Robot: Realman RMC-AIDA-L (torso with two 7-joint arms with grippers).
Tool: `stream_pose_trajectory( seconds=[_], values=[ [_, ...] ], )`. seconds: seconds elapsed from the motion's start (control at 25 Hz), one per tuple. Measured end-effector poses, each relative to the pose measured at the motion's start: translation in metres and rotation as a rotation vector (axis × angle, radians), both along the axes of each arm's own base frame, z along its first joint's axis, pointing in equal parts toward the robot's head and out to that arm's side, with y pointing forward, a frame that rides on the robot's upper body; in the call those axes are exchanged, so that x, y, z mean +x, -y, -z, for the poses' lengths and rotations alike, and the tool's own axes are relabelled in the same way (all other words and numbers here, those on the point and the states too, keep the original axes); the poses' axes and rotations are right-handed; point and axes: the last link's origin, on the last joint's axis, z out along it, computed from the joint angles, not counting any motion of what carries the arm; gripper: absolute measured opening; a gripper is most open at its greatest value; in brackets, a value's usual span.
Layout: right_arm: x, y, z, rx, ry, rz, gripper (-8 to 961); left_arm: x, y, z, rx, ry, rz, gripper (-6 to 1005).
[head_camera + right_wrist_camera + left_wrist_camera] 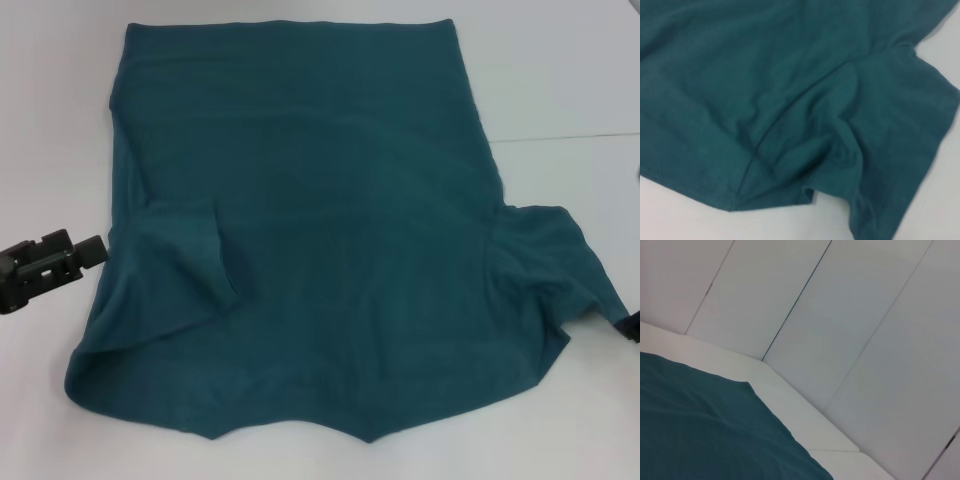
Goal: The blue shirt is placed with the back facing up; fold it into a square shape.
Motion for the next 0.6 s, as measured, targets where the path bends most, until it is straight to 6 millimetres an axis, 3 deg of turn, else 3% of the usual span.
stream_pose_trajectory(
  seconds=[0.6],
  values=[
    [0.018, -0.014, 0.034, -0.001, 0.059, 0.028, 881, 0.001, -0.005, 0.005, -0.002, -0.012, -0.013, 888]
  ],
)
